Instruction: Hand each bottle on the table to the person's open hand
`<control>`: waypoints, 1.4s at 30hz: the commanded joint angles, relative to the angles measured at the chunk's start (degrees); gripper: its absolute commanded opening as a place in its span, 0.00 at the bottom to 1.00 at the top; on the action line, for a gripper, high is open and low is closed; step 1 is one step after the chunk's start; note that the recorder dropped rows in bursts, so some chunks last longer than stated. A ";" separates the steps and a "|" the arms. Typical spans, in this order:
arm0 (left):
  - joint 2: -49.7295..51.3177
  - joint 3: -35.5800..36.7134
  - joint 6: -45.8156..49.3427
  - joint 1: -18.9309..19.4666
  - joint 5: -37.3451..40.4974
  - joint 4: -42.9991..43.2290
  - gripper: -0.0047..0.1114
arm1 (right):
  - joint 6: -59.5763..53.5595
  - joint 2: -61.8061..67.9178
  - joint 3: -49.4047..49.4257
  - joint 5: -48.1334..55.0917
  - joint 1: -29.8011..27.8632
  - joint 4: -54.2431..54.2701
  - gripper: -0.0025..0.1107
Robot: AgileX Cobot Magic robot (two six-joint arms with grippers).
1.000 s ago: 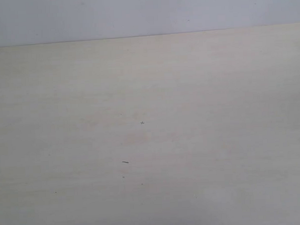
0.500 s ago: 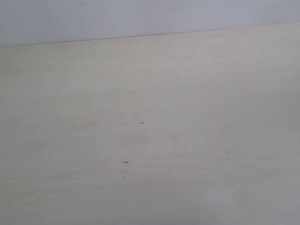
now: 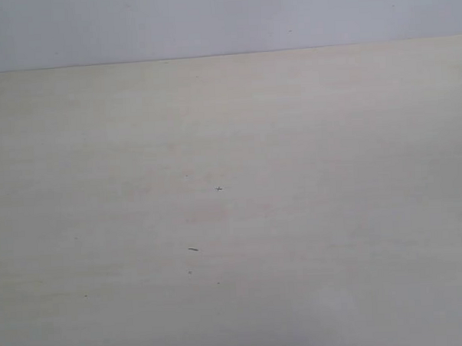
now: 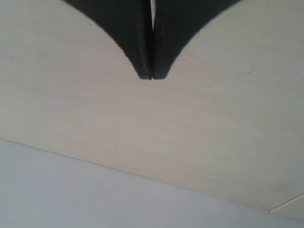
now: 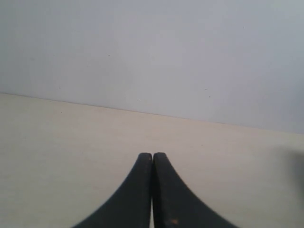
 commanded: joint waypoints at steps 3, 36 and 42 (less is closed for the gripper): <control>-0.31 -0.03 -0.22 -5.40 -0.34 0.34 0.04 | -0.08 -0.22 0.30 -0.73 -0.32 -0.06 0.02; -0.31 -0.03 -0.06 -5.60 -0.34 0.34 0.04 | -0.10 -0.22 0.30 7.51 -4.69 -1.37 0.02; -0.31 -0.03 0.07 -5.60 -0.34 0.34 0.04 | -0.10 -0.22 0.30 9.50 -7.96 -1.22 0.02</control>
